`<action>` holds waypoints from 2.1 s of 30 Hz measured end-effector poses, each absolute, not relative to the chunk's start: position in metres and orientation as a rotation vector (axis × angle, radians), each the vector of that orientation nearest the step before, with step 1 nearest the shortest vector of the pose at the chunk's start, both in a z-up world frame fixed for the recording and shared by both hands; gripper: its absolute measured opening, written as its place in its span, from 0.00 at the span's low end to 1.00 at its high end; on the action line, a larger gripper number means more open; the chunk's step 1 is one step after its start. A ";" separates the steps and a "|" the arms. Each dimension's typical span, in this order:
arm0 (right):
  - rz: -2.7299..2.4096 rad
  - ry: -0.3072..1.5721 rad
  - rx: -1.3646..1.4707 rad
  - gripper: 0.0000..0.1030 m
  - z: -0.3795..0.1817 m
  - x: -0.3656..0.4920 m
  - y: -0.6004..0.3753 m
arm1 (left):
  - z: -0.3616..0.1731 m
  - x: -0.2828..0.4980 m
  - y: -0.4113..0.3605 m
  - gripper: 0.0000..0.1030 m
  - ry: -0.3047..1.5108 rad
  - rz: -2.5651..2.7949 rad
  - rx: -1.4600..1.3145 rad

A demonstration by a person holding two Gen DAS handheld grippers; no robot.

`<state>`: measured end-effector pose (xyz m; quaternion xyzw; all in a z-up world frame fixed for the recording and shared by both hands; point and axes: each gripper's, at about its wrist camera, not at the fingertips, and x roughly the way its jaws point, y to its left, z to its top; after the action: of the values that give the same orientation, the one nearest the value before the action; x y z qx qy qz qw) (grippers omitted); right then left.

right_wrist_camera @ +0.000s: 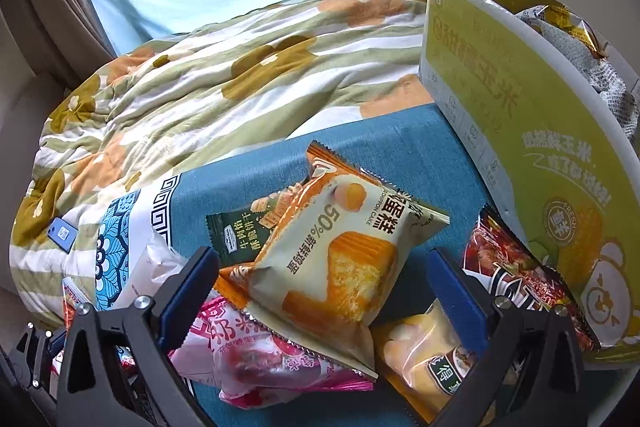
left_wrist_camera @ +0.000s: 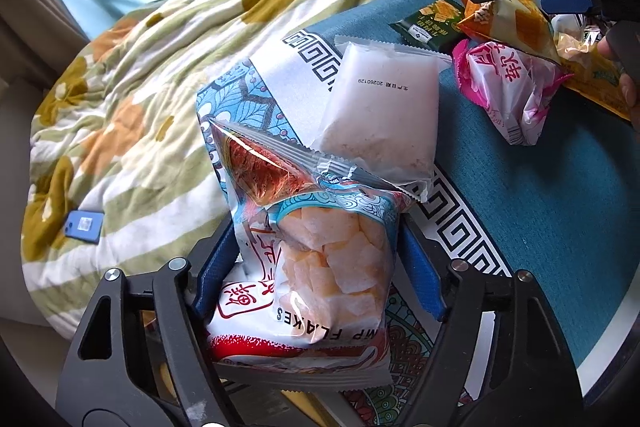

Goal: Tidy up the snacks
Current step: 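Grasp the shrimp-flakes bag with the left tool while the right tool grasps the orange cake packet, then lift and carry the shrimp-flakes bag and orange cake packet over the box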

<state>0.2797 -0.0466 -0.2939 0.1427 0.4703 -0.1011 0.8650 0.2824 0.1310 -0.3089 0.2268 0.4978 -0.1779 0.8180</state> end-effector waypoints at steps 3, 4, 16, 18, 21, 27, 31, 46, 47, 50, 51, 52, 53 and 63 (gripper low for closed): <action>-0.234 1.005 0.306 1.00 -0.296 0.284 -0.048 | -0.303 0.284 0.135 0.70 1.080 -0.382 0.441; -0.242 1.012 0.306 1.00 -0.298 0.285 -0.049 | -0.301 0.285 0.137 0.70 1.083 -0.383 0.422; -0.273 1.052 0.345 0.94 -0.314 0.292 -0.058 | -0.294 0.283 0.142 0.69 1.112 -0.387 0.326; -0.271 1.049 0.340 0.93 -0.314 0.293 -0.057 | -0.294 0.282 0.144 0.69 1.116 -0.382 0.313; -0.270 1.043 0.327 0.91 -0.315 0.294 -0.055 | -0.291 0.281 0.146 0.69 1.117 -0.375 0.292; -0.227 1.020 0.339 0.67 -0.317 0.291 -0.054 | -0.283 0.278 0.149 0.69 1.102 -0.351 0.264; -0.208 0.988 0.353 0.63 -0.312 0.284 -0.057 | -0.277 0.275 0.150 0.69 1.095 -0.341 0.246; -0.094 0.847 0.349 0.60 -0.219 0.244 -0.068 | -0.191 0.259 0.122 0.68 0.971 -0.314 0.182; -0.082 0.834 0.354 0.60 -0.209 0.238 -0.071 | -0.181 0.257 0.116 0.68 0.957 -0.312 0.175; -0.047 0.802 0.354 0.60 -0.180 0.218 -0.083 | -0.152 0.253 0.097 0.68 0.917 -0.308 0.146; -0.033 0.791 0.358 0.60 -0.172 0.211 -0.090 | -0.142 0.252 0.089 0.68 0.906 -0.304 0.131; -0.022 0.783 0.357 0.60 -0.163 0.205 -0.096 | -0.132 0.251 0.081 0.68 0.896 -0.304 0.113; -0.014 0.779 0.350 0.60 -0.155 0.199 -0.104 | -0.123 0.249 0.071 0.68 0.884 -0.310 0.097; -0.022 0.702 0.297 0.60 -0.104 0.142 -0.219 | -0.070 0.235 -0.074 0.68 0.777 -0.437 0.032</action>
<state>0.1423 -0.2191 -0.1042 0.1450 0.3428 -0.0107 0.9281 0.2352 -0.0737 -0.0701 0.0153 0.3759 -0.2112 0.9021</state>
